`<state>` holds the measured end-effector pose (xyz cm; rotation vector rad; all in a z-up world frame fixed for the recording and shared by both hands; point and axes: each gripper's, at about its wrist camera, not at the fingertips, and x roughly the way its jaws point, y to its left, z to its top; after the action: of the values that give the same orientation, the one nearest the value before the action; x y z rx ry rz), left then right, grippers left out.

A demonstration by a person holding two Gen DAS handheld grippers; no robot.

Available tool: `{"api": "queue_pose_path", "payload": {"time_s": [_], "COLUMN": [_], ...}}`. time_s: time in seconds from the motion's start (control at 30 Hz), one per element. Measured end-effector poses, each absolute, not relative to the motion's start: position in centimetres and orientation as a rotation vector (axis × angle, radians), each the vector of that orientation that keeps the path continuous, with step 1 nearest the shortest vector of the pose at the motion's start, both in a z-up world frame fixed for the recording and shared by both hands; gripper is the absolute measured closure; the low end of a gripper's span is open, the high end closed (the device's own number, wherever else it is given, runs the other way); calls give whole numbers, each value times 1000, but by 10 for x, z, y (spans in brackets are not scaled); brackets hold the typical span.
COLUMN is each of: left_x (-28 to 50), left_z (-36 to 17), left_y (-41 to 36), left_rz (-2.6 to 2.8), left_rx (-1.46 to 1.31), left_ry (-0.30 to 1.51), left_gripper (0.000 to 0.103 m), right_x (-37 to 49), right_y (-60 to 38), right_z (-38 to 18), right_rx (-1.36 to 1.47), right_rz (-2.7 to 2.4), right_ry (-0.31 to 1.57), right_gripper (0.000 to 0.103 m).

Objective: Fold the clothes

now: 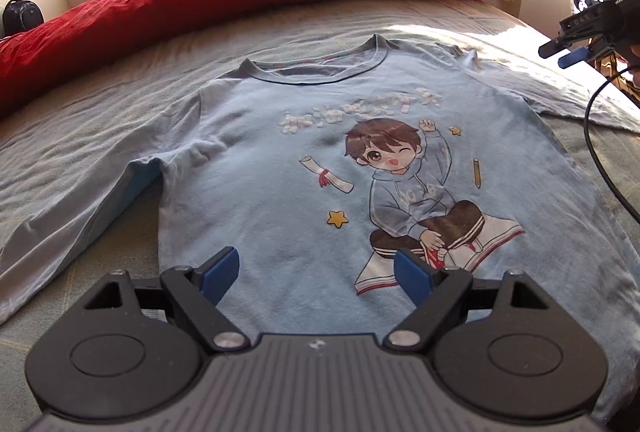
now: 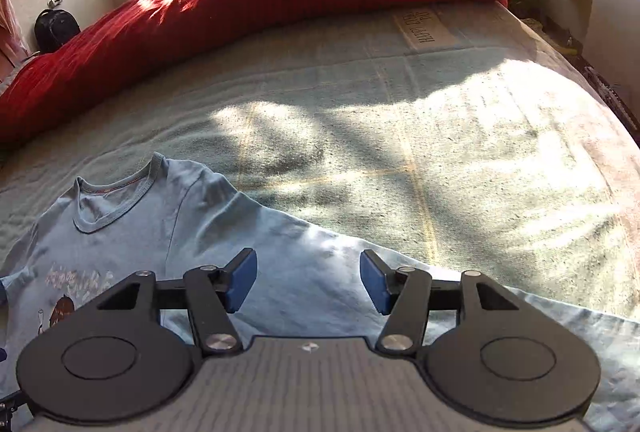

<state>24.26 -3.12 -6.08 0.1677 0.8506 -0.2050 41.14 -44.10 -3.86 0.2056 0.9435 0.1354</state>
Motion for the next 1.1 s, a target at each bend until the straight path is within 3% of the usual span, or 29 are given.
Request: {"api": "queue_pose_path", "payload": {"time_s": [0.4,0.57,0.67,0.87,1.1], "left_x": [217,213,213,205,203], "left_z": [-53,-46,-46,-39,-41], "left_y": [-56,-59,-64,-73,-85], "left_rz": [-215,-222,-222,-258,-270], "left_rx": [192,206,207,189,234], "left_ry": [869,851,853,842,846], "left_gripper": [18,18,18,18,18], "right_x": [394,380,355,322,297], "right_y": [-512,-503,-489,-493,-517], "right_z": [-86,-72,-72,-93,-67], "right_rx": [223,220,185,160,232], "right_rz": [-84,-138,-141,-128,-137], "right_ry": [914,858,818,842,840], "right_gripper": [34,33,25,22,20]}}
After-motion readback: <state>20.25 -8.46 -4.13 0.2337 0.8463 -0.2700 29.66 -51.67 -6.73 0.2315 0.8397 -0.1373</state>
